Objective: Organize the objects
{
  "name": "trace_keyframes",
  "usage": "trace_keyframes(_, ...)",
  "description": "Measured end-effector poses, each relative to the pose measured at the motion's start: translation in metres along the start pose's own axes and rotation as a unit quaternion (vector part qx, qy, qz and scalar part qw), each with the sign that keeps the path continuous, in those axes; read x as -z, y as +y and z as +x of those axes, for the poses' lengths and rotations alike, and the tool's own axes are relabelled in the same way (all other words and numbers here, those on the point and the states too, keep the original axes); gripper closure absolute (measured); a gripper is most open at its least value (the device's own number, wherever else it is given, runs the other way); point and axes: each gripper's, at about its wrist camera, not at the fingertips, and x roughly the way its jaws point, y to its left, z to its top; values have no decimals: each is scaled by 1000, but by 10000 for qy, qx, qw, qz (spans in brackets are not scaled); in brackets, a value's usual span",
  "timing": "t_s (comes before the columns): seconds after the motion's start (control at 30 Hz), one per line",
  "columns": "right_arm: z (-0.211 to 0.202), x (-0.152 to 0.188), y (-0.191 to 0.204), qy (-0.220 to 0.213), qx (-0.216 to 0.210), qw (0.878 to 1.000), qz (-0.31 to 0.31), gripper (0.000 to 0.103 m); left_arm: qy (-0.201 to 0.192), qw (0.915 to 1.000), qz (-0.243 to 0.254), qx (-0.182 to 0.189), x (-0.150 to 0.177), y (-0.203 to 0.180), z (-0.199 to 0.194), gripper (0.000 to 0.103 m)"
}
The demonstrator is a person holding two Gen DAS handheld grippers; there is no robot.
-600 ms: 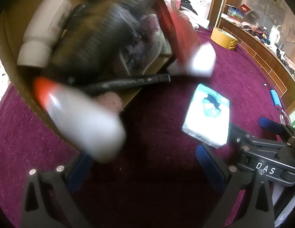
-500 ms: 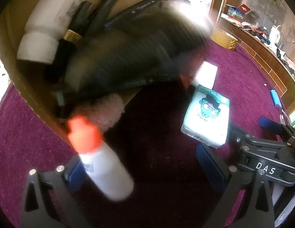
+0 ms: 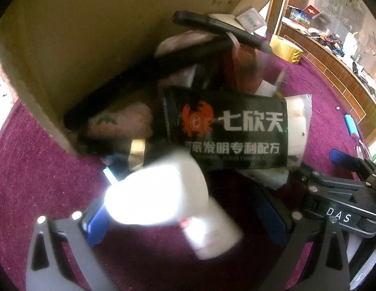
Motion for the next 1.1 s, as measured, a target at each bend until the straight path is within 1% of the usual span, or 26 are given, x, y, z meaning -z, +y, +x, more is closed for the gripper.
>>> trace_keyframes(1.1,-1,0,1,2,-1,10000,2,0,-1,10000,1,-2,-1,-2,0,0)
